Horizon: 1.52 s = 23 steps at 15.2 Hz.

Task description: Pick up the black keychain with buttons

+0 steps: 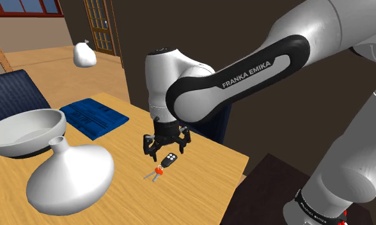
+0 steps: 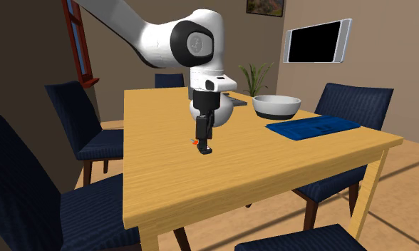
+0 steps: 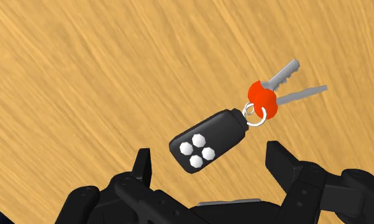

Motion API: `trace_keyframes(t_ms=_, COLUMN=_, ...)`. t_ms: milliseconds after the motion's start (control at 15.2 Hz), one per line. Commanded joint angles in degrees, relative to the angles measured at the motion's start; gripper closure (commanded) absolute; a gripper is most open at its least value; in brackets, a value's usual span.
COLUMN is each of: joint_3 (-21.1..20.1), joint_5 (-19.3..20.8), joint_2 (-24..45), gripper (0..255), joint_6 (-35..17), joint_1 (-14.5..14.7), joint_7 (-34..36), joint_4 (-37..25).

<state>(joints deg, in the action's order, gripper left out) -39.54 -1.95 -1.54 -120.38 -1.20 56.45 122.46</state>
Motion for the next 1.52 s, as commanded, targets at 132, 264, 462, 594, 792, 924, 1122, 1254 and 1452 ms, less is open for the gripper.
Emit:
trace_keyframes(t_ms=132, joint_3=-0.03, joint_5=0.17, joint_2=0.23, gripper=255, joint_6=-0.51, joint_1=0.01, joint_7=0.11, joint_4=0.30)
trace_keyframes(t_ms=264, joint_3=-0.03, joint_5=0.17, joint_2=0.23, gripper=255, joint_6=-0.51, joint_1=0.01, joint_7=0.11, joint_4=0.31)
trace_keyframes(t_ms=462, joint_3=-0.03, joint_5=0.17, joint_2=0.23, gripper=255, joint_6=-0.51, joint_1=0.01, joint_7=0.11, joint_4=0.30)
trace_keyframes(t_ms=594, joint_3=-0.02, joint_5=0.15, joint_2=0.20, gripper=255, joint_6=-0.38, joint_1=0.01, joint_7=0.10, joint_4=0.20)
trace_keyframes(t_ms=792, joint_3=0.13, joint_5=-0.63, joint_2=-0.94, gripper=255, joint_6=1.90, joint_1=-0.07, joint_7=-0.46, joint_4=-1.19)
trace_keyframes(t_ms=924, joint_3=0.25, joint_5=-1.07, joint_2=-1.62, gripper=255, joint_6=3.43, joint_1=-0.11, joint_7=-0.79, joint_4=-2.17)
trace_keyframes(t_ms=1122, joint_3=0.44, joint_5=-1.62, joint_2=-2.52, gripper=255, joint_6=5.72, joint_1=-0.17, joint_7=-1.20, joint_4=-3.74)
trace_keyframes(t_ms=1254, joint_3=0.57, joint_5=-1.93, joint_2=-3.05, gripper=255, joint_6=7.25, joint_1=-0.21, joint_7=-1.42, joint_4=-4.85)
trace_keyframes(t_ms=1452, joint_3=0.77, joint_5=-2.29, joint_2=-3.72, gripper=255, joint_6=9.54, joint_1=-0.26, joint_7=-1.70, joint_4=-6.61)
